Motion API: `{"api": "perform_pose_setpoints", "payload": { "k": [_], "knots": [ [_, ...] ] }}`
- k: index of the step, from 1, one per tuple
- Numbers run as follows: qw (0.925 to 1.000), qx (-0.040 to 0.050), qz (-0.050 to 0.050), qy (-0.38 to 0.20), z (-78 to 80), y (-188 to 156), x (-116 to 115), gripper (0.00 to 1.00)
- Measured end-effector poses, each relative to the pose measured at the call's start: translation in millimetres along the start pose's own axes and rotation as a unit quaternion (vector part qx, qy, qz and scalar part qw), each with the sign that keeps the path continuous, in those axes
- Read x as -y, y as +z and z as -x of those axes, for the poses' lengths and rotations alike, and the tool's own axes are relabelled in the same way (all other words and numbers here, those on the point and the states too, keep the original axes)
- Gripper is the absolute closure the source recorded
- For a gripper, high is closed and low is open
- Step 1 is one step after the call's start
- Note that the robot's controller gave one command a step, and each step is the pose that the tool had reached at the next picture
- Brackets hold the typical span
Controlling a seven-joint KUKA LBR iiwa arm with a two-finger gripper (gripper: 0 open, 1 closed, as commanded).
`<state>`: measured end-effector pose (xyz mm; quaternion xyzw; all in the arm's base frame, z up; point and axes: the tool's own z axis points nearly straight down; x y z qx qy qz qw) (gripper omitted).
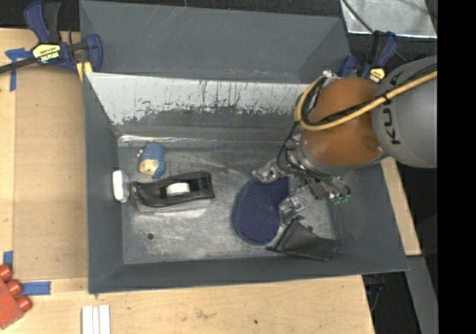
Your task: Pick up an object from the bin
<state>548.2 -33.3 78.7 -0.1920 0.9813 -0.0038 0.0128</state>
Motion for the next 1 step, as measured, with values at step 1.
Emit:
{"api": "perform_pose_setpoints", "payload": {
  "k": [1],
  "knots": [
    [0.9903,-0.0058,0.005,-0.139,47.2,-137.0,12.4,1.00]
  ]
}}
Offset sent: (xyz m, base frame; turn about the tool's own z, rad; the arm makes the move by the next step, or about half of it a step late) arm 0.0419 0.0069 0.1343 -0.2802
